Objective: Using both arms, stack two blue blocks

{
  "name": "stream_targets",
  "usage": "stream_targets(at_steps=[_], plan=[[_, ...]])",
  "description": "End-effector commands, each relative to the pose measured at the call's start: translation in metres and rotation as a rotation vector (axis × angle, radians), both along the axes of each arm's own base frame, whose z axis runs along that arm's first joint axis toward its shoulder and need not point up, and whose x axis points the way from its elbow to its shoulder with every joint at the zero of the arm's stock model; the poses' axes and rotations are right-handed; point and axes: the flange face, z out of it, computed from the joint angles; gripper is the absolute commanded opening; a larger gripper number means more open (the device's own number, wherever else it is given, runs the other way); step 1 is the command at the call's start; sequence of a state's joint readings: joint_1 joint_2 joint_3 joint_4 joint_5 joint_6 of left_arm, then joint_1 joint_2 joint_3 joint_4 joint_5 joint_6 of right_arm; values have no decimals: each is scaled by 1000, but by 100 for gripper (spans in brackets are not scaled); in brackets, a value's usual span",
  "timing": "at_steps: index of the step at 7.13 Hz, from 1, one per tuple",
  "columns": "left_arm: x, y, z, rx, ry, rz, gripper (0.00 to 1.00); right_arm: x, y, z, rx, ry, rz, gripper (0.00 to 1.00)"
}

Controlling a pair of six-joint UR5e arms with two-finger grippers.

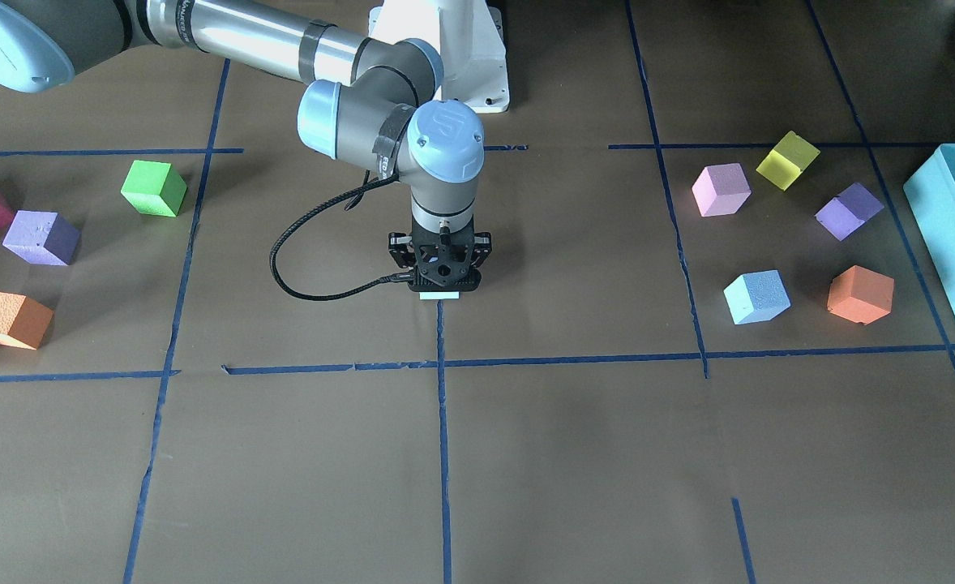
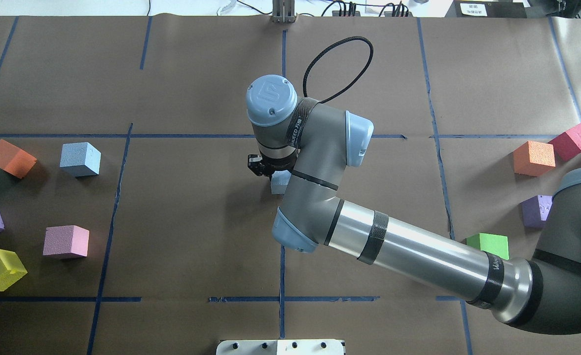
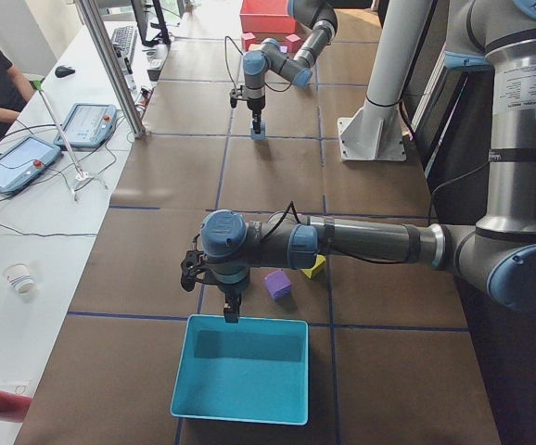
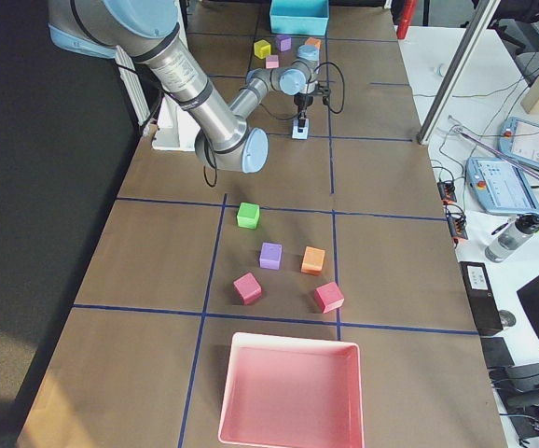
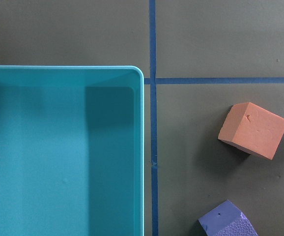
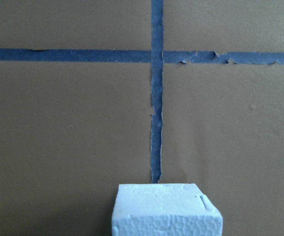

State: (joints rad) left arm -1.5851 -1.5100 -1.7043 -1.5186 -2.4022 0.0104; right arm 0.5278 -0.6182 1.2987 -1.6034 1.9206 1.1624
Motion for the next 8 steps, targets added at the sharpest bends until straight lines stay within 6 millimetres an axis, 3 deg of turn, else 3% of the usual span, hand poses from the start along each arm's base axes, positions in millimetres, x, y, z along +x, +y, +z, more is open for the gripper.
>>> stream_targets(at_steps=[1, 2, 6, 8], plan=[[0, -1, -1, 2, 0, 0, 100, -1, 0, -2, 6, -15, 0, 94], [0, -1, 0, 0, -1, 0, 100, -1, 0, -3, 0, -37, 20, 98], [0, -2, -1, 0, 0, 0, 100, 8, -3, -15, 5, -58, 28, 99], [1, -5, -20, 25, 0, -11, 100, 82, -19, -57, -14, -87, 63, 99]])
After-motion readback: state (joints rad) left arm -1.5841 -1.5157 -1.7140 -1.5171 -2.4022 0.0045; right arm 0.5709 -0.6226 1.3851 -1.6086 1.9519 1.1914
